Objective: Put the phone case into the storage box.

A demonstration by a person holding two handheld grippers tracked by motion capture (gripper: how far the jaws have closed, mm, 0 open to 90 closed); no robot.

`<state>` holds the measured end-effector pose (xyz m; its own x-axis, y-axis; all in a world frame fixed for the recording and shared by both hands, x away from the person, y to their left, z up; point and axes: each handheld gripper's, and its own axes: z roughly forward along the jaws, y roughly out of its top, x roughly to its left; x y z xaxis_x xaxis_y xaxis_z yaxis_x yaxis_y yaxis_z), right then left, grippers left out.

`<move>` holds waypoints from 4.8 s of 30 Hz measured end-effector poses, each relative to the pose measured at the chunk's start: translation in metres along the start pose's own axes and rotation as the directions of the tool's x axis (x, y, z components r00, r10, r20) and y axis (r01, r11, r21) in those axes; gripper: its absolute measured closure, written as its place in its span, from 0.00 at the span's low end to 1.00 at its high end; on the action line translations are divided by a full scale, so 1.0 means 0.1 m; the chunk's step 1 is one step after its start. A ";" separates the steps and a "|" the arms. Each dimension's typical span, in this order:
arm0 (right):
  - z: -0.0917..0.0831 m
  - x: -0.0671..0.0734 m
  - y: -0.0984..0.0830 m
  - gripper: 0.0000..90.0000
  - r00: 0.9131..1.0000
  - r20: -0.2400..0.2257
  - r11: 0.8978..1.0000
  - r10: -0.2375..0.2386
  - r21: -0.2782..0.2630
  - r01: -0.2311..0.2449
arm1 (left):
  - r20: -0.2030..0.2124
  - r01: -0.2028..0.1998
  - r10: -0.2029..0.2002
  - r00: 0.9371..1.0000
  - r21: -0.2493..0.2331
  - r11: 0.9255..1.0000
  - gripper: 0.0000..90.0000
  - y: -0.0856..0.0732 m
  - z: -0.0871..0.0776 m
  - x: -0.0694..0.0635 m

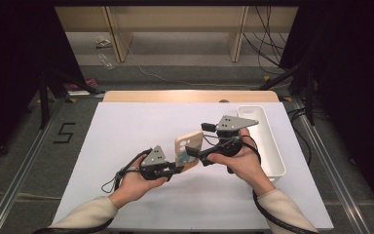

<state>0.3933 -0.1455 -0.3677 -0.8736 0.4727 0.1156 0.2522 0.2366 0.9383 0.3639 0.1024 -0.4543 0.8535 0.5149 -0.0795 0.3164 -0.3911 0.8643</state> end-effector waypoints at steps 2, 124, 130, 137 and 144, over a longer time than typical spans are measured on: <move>0.01 0.00 -0.02 0.00 1.000 0.027 1.000 0.005 -0.004 -0.005 | -0.018 0.017 -0.017 1.000 0.000 1.000 0.88 0.00 -0.01 0.02; 0.17 0.10 -0.18 0.14 0.943 0.321 0.990 0.091 -0.129 -0.052 | -0.067 0.099 -0.100 0.993 -0.020 0.995 0.88 0.17 0.33 -0.15; 0.16 0.10 -0.18 0.14 0.941 0.323 0.989 0.101 -0.138 -0.059 | -0.068 0.082 -0.083 0.994 -0.026 0.996 0.87 0.17 0.32 -0.15; 0.14 0.09 -0.17 0.14 0.939 0.329 0.988 0.098 -0.148 -0.051 | -0.065 0.048 -0.051 0.997 -0.037 0.998 0.79 0.17 0.31 -0.15; 0.10 0.07 -0.15 0.14 0.932 0.347 0.986 0.104 -0.161 -0.050 | -0.069 -0.005 0.002 0.998 -0.039 0.999 0.38 0.16 0.33 -0.18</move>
<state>0.3874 -0.1376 -0.3843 -0.6432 0.7601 0.0923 0.2252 0.0726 0.9716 0.3677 0.0619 -0.4551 0.8236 0.5656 -0.0428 0.2954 -0.3633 0.8836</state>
